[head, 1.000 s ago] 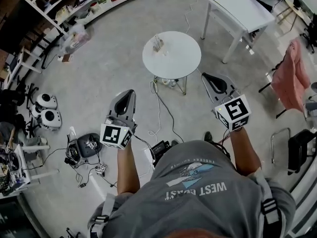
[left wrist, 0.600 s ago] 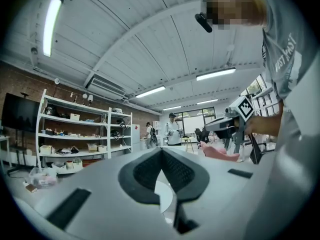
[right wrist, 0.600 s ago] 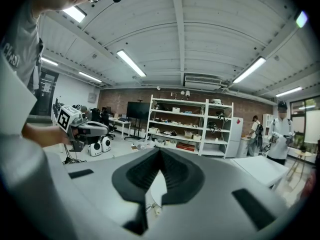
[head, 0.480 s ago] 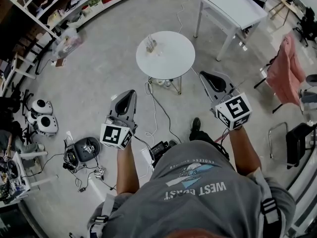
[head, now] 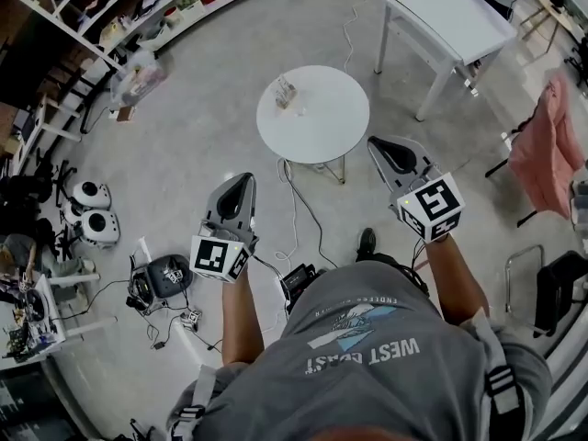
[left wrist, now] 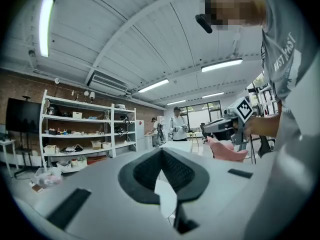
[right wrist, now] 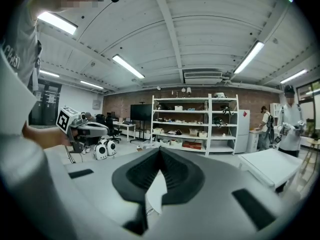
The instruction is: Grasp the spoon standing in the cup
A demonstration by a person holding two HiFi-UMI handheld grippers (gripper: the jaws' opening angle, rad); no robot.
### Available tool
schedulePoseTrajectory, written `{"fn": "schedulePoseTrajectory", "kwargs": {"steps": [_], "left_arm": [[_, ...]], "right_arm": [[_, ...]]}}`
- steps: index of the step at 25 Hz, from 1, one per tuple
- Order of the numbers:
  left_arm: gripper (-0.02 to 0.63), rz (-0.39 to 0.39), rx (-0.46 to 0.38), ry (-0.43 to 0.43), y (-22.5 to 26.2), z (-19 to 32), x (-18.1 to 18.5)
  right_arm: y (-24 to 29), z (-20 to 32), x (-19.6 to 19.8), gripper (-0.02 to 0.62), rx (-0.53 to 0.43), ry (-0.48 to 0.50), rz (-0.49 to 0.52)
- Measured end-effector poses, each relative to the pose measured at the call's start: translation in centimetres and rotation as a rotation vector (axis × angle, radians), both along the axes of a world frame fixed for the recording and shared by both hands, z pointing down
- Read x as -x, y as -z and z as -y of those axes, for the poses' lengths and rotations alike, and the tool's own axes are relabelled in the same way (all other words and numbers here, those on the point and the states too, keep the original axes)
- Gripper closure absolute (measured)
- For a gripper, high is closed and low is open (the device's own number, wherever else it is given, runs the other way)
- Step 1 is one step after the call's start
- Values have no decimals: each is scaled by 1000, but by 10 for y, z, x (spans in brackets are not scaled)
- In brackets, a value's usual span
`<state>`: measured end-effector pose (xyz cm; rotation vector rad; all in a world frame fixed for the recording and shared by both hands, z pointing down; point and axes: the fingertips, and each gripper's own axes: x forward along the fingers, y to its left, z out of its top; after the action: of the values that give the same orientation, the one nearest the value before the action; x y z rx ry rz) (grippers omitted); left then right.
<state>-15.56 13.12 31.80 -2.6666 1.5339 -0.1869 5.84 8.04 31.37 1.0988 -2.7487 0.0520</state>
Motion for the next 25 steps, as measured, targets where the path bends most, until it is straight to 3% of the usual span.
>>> {"fn": "schedulePoseTrajectory", "kwargs": {"steps": [7, 13, 25], "left_arm": [[603, 30, 8, 33, 11, 39, -39], [603, 53, 24, 81, 18, 57, -50], [603, 45, 75, 44, 4, 103, -42]], "right_arm": [[0, 52, -23, 593, 24, 68, 16], [3, 82, -27, 593, 32, 122, 45], [-20, 113, -29, 592, 90, 79, 27]]}}
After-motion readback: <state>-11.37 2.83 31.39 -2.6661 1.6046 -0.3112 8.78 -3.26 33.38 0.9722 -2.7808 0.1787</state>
